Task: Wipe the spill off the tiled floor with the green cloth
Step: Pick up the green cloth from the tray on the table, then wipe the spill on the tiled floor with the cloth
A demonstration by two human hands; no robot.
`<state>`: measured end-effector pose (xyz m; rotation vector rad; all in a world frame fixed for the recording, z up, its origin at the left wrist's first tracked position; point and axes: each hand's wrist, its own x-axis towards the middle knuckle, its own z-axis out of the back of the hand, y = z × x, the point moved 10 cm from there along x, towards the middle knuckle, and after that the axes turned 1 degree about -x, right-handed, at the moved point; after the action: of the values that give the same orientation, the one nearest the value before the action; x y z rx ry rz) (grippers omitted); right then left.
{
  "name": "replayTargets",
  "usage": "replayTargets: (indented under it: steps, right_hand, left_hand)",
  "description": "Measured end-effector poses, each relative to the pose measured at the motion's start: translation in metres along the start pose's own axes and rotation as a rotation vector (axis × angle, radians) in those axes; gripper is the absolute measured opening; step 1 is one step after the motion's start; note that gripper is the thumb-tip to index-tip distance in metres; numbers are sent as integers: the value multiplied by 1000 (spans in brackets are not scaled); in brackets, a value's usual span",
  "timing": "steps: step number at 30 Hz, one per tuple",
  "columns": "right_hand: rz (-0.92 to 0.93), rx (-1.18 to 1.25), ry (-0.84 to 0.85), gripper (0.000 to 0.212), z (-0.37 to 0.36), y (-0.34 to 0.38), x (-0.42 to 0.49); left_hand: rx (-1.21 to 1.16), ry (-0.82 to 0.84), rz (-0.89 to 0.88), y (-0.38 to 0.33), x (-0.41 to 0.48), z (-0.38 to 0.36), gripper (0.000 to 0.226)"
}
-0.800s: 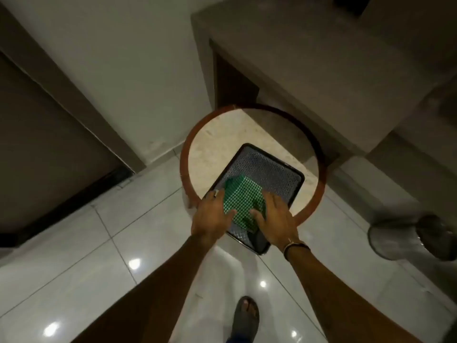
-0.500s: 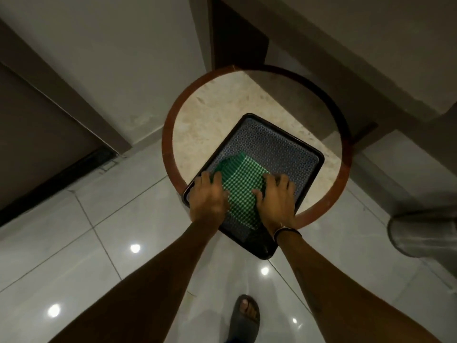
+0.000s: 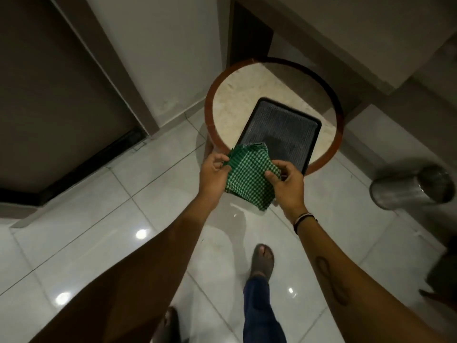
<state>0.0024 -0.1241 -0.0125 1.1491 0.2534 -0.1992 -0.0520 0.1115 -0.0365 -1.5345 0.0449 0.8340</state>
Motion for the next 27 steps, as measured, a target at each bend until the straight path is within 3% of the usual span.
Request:
replayTargets:
  steps: [5,9,14,17,19,22,23,25,27]
  right_hand:
    - [-86,73,-52,31,-29,-21,-142]
    - [-153,46,-29,29,-74,-78,-235]
    - [-284,-23,96,31,-130,-189,-319]
    - [-326,-87,169,32,-151,-257,-351]
    - [-345,-145,203,34,-161,-296,-361]
    - [-539,-110,186,66,-163,-357,-381]
    - [-646,-50,171,74,-163,-379,-388]
    - [-838,68,157,76,-168,-419,-398]
    - [-889,60,163,67,-174,-448,-401]
  left_hand:
    - [-7,65,143,71,-88,104,31]
    - [-1,73,333,171,-142,165,39]
    - [-9,90,549,321,-202,209,7]
    - [105,111,515,392,-218,223,33]
    - [179,147,511,431,-230,227,34]
    - [133,125,515,482,-244,235,7]
    - [110,126,521,496,-243,236,23]
    - [96,165,527,518,-241,233,37]
    - [114,156,553,535,-237,233,26]
